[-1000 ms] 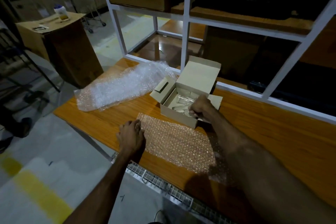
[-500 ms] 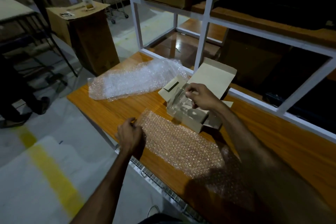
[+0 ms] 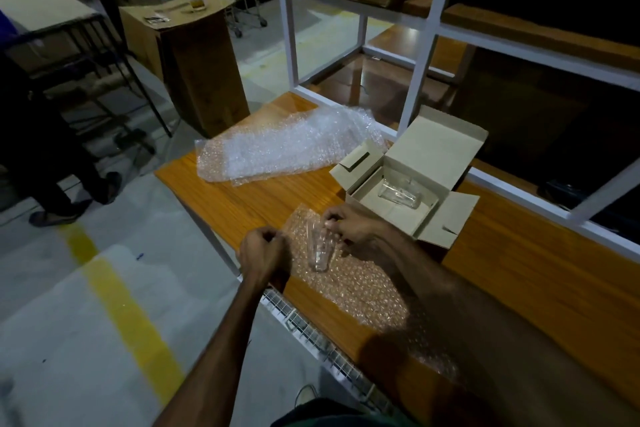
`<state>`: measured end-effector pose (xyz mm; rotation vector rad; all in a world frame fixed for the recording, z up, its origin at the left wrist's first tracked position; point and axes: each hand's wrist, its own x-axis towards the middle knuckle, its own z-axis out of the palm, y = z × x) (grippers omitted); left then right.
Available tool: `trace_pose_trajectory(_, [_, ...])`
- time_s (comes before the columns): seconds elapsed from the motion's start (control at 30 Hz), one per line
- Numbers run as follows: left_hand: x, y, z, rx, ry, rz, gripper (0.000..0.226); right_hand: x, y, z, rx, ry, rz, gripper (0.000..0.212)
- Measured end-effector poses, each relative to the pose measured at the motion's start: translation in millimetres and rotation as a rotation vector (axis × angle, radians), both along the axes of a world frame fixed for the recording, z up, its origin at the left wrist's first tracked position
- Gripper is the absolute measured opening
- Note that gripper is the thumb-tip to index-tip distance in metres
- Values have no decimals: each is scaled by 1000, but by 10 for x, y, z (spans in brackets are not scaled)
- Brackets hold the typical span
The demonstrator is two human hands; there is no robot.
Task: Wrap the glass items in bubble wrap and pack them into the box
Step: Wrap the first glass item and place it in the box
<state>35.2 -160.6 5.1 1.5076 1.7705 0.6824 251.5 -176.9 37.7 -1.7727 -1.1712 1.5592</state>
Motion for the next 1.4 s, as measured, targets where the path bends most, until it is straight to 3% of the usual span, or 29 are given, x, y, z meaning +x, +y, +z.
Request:
trace_pose_trajectory(0.37, [-137, 110, -71, -8, -37, -61, 23, -247, 55, -164, 1, 69, -167, 17])
trace_pose_trajectory(0.5, [-144, 144, -77, -31, -141, -101, 20, -229, 25, -140, 81, -63, -124, 16])
trace_pose_trajectory(0.8, [-27, 96, 61, -100, -400, -198, 19, -232, -11, -111, 210, -131, -124, 12])
trace_pose_trajectory(1.13, [-19, 3, 92, -114, -385, -292, 29, -221, -25, -127, 266, -162, -139, 11])
trace_pose_trajectory(1.3, [1, -71, 48, -75, -449, -284, 17, -232, -38, -130, 269, -142, -146, 17])
trace_pose_trajectory(1.4, [75, -107, 6, -34, -402, -260, 23, -238, -36, -125, 271, -142, -149, 16])
